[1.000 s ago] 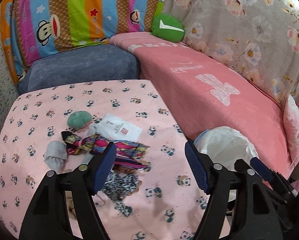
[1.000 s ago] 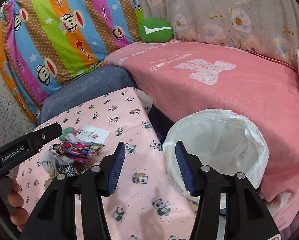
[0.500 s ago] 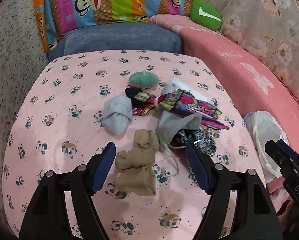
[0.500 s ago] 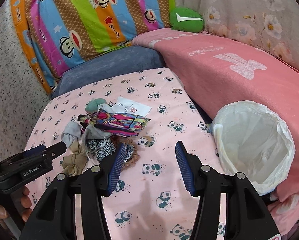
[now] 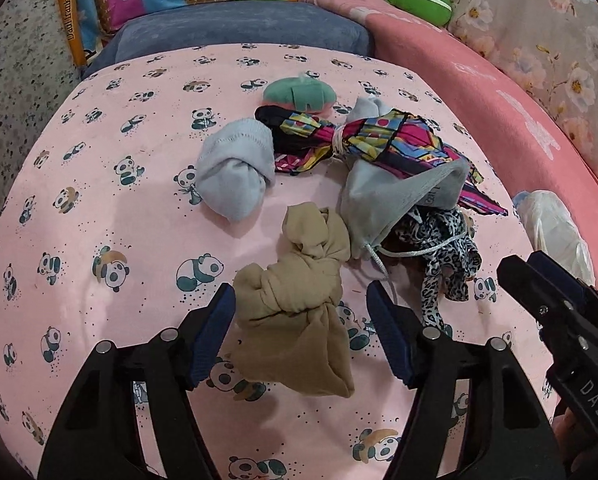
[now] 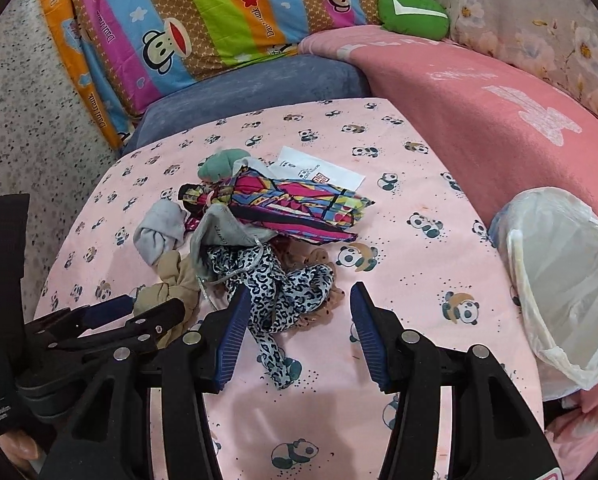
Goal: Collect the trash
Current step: 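Grasp the tan knotted stocking with the left tool while the right tool grasps the leopard-print scrunchie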
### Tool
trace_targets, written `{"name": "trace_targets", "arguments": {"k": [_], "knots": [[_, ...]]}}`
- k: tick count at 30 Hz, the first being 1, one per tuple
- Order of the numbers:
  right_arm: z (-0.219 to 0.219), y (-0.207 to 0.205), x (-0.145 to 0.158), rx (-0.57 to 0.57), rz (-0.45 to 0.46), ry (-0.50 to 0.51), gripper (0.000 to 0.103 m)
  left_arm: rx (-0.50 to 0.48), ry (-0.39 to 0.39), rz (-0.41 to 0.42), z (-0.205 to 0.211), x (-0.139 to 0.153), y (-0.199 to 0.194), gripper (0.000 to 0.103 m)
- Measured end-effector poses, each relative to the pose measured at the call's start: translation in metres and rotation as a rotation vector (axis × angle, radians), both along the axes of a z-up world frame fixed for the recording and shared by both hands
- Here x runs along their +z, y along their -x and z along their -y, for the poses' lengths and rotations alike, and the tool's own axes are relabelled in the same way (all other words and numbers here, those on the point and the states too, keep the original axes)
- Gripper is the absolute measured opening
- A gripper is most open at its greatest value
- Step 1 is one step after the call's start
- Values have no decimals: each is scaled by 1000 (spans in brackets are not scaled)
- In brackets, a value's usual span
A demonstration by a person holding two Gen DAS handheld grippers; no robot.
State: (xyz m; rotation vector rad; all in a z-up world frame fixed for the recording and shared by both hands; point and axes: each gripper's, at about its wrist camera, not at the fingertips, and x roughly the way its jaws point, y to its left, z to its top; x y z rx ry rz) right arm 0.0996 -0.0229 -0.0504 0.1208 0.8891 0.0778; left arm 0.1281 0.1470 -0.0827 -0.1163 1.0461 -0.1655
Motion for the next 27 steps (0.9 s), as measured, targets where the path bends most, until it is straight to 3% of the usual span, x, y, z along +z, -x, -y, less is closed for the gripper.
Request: {"name": "trace_targets", "arguments": {"k": [4,7,12,18,27], "knots": [[-8,-11,-11,27,-26,-4,43,-1,11,-19,-4,-8,-7,51],[-15,-19,-20,49,-47,-10,35,-7,37,-25,-7,-9,-10,48],[-23,-30,-30,90,-78,-6,5,-16,36,-23,-3,-7,-13,41],[-13,-26,-4,73,-8,-19,3,-3,35,-7,-1,8,-11,37],[17,4,62,2,151,-32,3,-5,65,114,2,66,14,36]]}}
